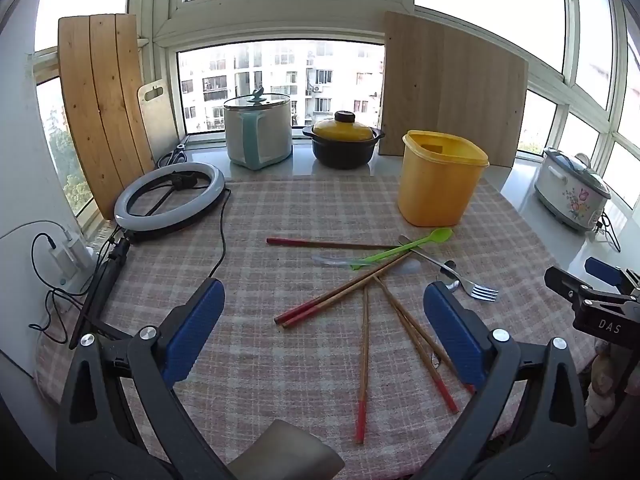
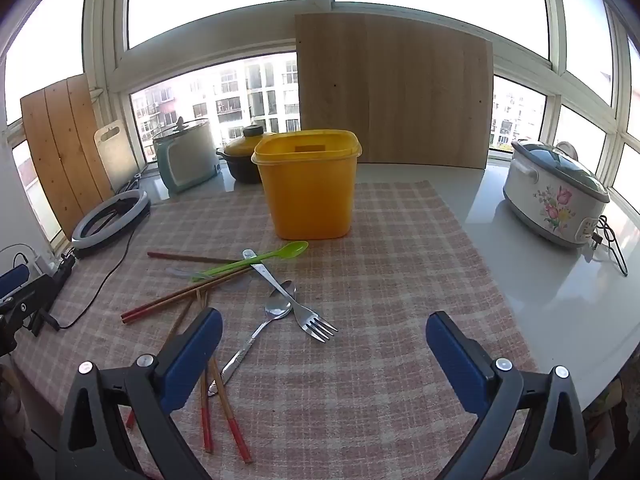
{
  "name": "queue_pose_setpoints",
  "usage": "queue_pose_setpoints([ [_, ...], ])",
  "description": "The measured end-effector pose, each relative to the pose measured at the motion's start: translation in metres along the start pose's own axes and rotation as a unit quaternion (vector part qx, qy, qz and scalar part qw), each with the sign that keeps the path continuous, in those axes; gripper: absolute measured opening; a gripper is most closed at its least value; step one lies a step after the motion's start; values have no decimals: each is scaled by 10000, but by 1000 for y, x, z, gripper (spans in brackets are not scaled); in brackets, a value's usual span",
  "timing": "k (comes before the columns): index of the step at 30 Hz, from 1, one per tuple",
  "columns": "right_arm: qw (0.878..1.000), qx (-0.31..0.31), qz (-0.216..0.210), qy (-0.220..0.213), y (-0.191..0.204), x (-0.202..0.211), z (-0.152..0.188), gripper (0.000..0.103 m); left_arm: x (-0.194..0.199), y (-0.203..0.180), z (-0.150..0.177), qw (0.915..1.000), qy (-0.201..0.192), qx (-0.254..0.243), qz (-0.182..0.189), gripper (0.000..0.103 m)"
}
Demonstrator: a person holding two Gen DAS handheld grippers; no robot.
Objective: Organize utensils
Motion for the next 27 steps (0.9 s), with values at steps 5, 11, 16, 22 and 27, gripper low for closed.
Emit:
queue_pose_setpoints([
  [5, 10000, 30, -4, 0, 3, 0, 0, 103, 0, 0, 0, 10000, -10, 16, 5, 102],
  [11, 10000, -56, -42, 15, 5, 0, 5, 103, 0, 0, 0, 10000, -18, 21, 3, 102],
  [16, 10000, -60, -39, 24, 6, -1, 6, 103, 0, 0, 0, 10000, -17, 26, 13, 102],
  [22, 9999, -62, -57, 57, 7, -2, 7, 103, 0, 0, 0, 10000, -23, 23, 12, 101],
  [27, 9999, -68, -70, 70, 8, -3, 9, 103, 0, 0, 0, 10000, -20, 25, 14, 102],
])
Point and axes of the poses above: each gripper's, at about its wrist camera, not at the fingertips, and x roughly against the way its jaws point, y to its left, z to its underside, the point moved 9 cm from there along -x, roughly the way its jaws point, and after that the axes turned 14 degrees about -y, right-handed, at the moved point
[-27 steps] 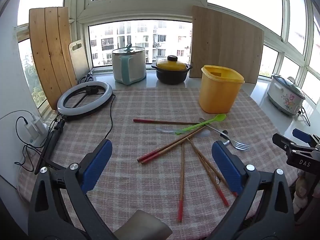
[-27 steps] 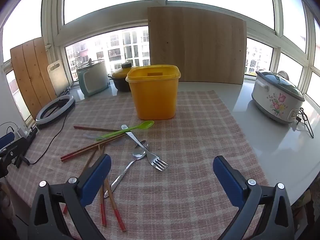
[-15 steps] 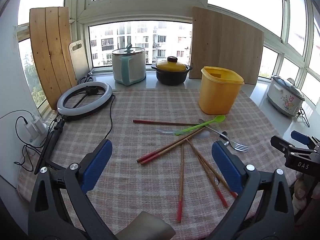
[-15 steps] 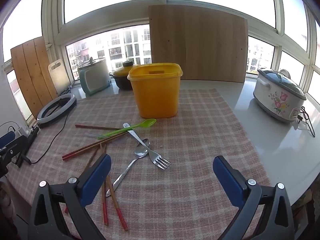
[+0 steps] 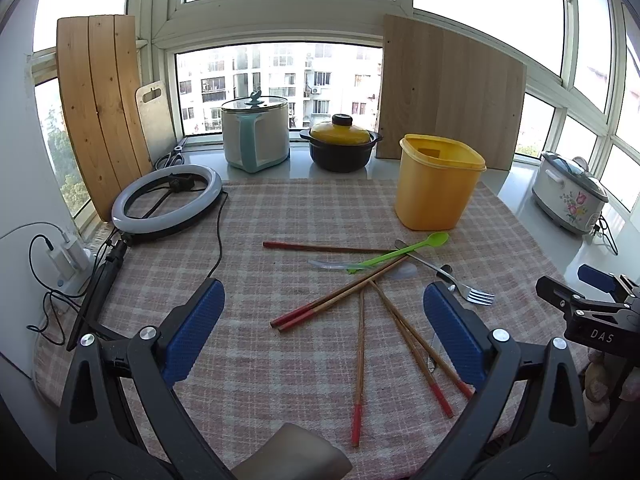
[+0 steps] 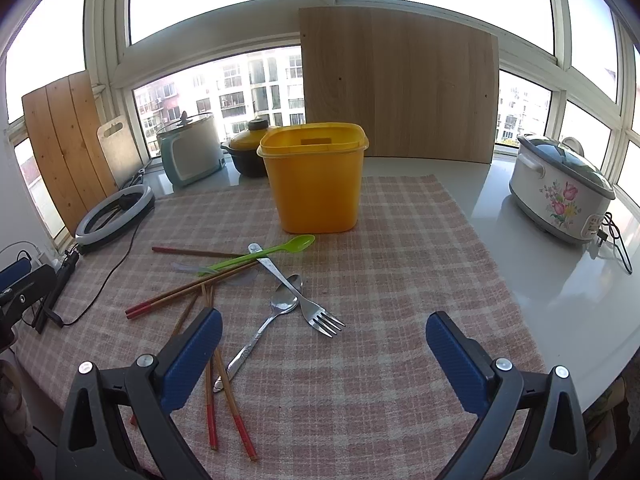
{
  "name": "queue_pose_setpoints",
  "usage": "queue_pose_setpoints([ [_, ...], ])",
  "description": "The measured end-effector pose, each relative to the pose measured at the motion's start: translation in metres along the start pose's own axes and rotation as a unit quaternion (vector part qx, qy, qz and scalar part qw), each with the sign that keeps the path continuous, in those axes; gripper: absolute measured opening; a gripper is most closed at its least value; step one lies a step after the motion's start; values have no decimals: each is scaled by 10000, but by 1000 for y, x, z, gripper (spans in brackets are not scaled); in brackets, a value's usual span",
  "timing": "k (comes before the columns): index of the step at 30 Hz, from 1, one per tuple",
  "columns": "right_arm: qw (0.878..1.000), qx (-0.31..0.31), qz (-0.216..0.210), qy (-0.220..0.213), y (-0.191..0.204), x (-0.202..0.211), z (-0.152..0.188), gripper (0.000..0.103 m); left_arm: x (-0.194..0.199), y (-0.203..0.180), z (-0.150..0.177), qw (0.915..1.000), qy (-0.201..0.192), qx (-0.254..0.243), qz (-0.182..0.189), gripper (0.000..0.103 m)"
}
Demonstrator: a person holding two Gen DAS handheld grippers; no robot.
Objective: Organize utensils
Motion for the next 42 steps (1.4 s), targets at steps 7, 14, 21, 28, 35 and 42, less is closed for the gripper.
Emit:
queue_pose_setpoints([
  [7, 10000, -2, -14, 21, 1, -1, 1, 103, 0, 0, 0, 10000, -12, -2, -6, 102],
  [14, 10000, 0, -19, 38, 1, -1, 1, 103, 0, 0, 0, 10000, -6, 7, -3, 102],
  [21, 10000, 0, -24, 46, 3, -2, 3, 103, -1, 0, 0, 10000, -7, 12, -2, 102],
  [28, 10000, 18, -35, 59, 4, -2, 4, 103, 0, 0, 0, 10000, -5, 17, 0, 102],
  [35, 10000, 15, -31, 75, 5, -2, 5, 103, -1, 1, 0, 10000, -6, 19, 5, 102],
  [42, 10000, 19, -33, 87, 5, -3, 6, 103, -1, 1, 0, 10000, -1, 25, 6, 101],
])
Point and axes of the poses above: each gripper's, at about its wrist camera, not at the fingertips, and x roughly against the way its jaws point, y to its left, z to its underside, the point moved 9 cm from there along -x, roughly the way its jaws point, and after that the axes turned 14 degrees about -y, right-handed, at the moved point
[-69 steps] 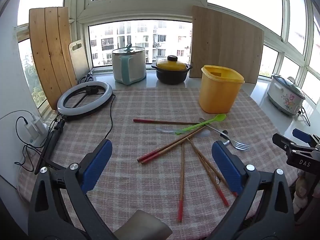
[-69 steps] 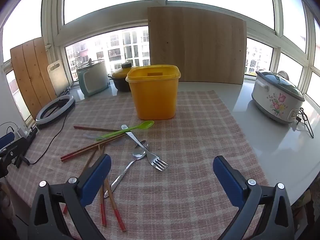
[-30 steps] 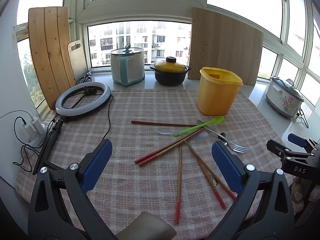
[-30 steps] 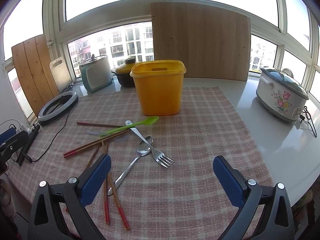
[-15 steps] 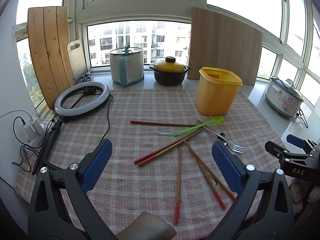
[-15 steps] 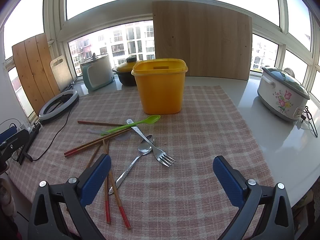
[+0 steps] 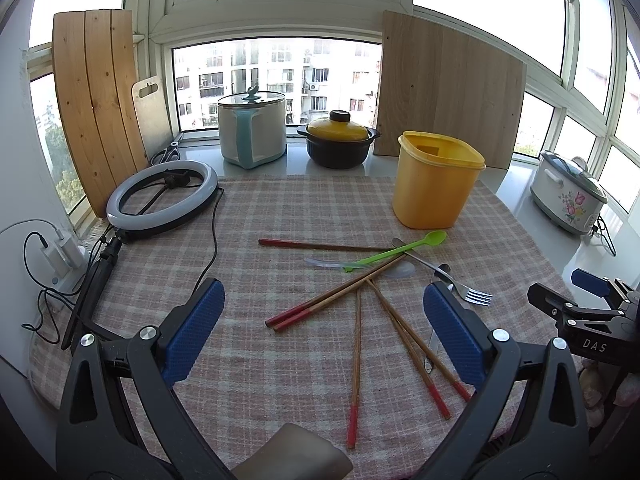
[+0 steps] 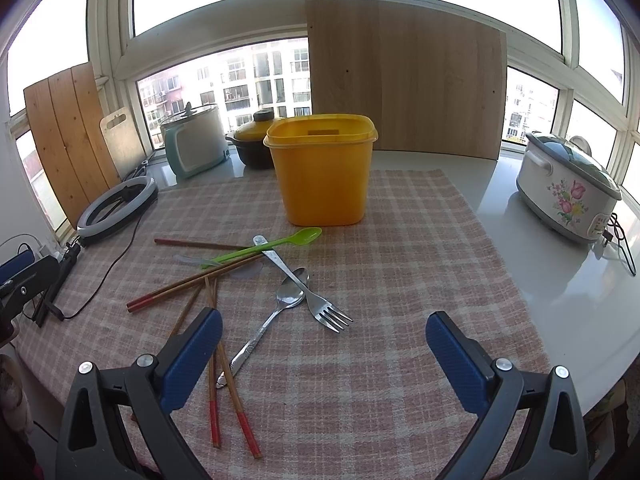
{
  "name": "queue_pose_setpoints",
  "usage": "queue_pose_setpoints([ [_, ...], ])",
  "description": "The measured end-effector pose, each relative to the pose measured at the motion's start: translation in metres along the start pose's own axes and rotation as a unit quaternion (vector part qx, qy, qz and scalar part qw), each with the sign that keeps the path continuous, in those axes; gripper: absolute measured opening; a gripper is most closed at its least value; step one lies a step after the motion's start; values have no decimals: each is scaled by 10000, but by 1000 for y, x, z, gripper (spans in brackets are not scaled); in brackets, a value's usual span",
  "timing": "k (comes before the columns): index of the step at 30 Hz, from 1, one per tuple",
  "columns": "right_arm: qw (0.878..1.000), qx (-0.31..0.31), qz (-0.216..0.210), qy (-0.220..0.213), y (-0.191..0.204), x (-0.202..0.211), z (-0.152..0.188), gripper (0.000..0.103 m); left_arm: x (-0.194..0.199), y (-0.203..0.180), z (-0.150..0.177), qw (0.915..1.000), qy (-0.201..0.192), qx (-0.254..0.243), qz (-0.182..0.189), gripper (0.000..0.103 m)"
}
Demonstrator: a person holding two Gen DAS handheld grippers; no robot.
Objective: Organize utensils
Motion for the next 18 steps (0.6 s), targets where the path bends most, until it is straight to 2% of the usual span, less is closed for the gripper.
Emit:
queue_pose_setpoints([
  [13, 10000, 1, -2, 21, 0, -2, 1, 102, 0, 0, 0, 10000, 14, 10, 2, 102],
  [18, 10000, 11, -5, 29, 1, -2, 3, 102, -2, -12, -5, 10000, 20, 11, 0, 102],
])
Point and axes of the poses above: each gripper's, at about its wrist camera, not at the fingertips, and x roughly against the way its jaws point, y to its left, z to its underside, the point moved 9 cm from there along -x, roughly the way its jaws point, and after that the axes turned 14 degrees about -y, right-handed, at the moved point
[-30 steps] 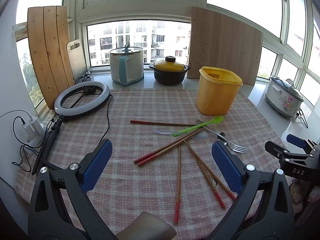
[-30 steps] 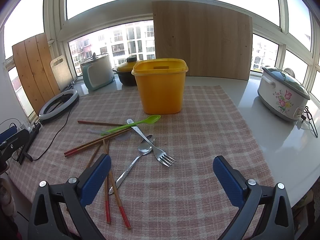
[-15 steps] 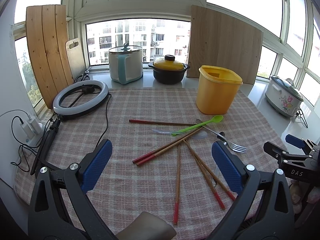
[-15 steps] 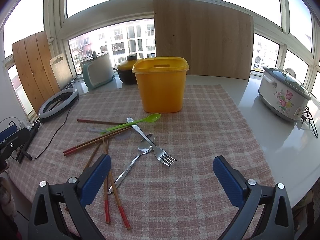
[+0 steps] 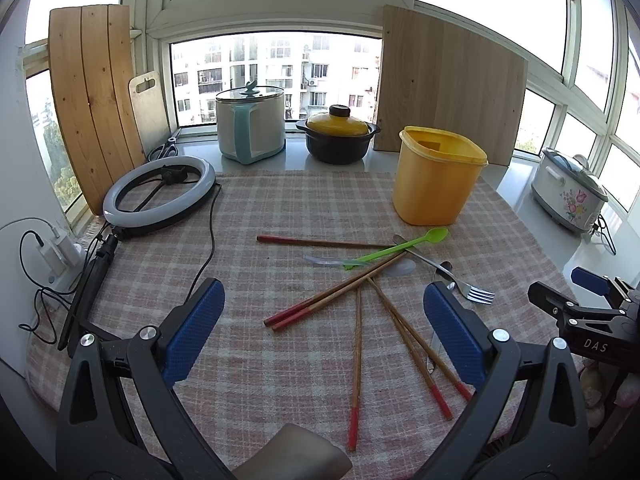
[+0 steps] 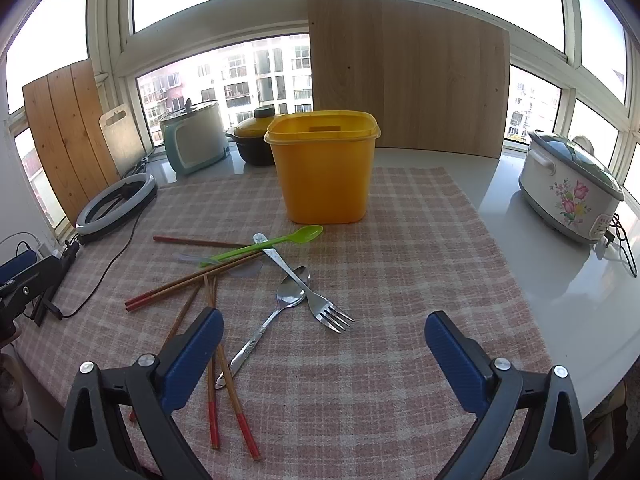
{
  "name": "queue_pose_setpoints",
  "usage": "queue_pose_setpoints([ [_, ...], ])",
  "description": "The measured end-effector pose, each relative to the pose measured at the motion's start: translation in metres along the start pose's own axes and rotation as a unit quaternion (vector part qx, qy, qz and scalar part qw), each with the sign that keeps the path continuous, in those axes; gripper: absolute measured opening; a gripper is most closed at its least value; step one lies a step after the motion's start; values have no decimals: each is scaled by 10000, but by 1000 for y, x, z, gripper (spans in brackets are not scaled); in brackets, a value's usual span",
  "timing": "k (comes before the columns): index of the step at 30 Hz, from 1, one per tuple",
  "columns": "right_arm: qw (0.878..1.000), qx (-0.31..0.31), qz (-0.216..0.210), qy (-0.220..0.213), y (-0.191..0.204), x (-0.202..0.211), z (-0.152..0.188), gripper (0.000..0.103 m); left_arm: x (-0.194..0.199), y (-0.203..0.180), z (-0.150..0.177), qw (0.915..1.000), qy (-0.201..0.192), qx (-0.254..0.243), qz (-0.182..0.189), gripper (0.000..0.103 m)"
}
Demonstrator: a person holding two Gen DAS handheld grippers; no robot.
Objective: Organize utensils
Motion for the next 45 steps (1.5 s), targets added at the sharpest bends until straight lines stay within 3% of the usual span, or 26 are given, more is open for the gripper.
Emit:
queue_pose_setpoints([
  [7, 10000, 37, -30, 73, 1, -6, 1, 101, -2, -6, 3, 10000, 61, -46, 28, 102],
  [12, 9998, 148, -59, 76, 0, -7, -2, 102, -16, 12, 21, 9996, 182, -235, -17, 102],
  [17, 9993, 265, -254, -37, 1, -12, -6, 102, -30, 22, 28, 9984, 383, -371, 168, 101],
  [21, 9990, 198, -408, 57, -3, -23, -6, 101, -42, 21, 38, 9963, 667, -422, 344, 86],
  [25, 9980, 137, -550, 263, -7, -35, -5, 90, -51, 20, 45, 9940, 859, -377, 563, 73],
  [28, 9970, 85, -665, 384, -7, -41, -4, 90, -56, 17, 47, 9912, 1014, -214, 820, 64],
  [35, 9890, 291, -1268, 710, 26, -50, 5, 84, -70, 3, 49, 9835, 1254, -359, 1253, 45],
  [38, 9821, 326, -1616, 912, 47, -56, 14, 78, -81, 0, 58, 9785, 1473, -414, 1384, 34],
  [45, 9642, 358, -2107, 1568, 85, -82, 43, 51, -98, -8, 71, 9695, 1745, -763, 1545, 22],
])
Point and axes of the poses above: each gripper's, at about its wrist camera, not at the fingertips, and x roughly against the way its jaws point, y to its left, z to its underside, the point moved 9 cm from there along -x, roughly the way its jaws point, and after that the axes turned 14 degrees about -y, right-handed, at the moved point
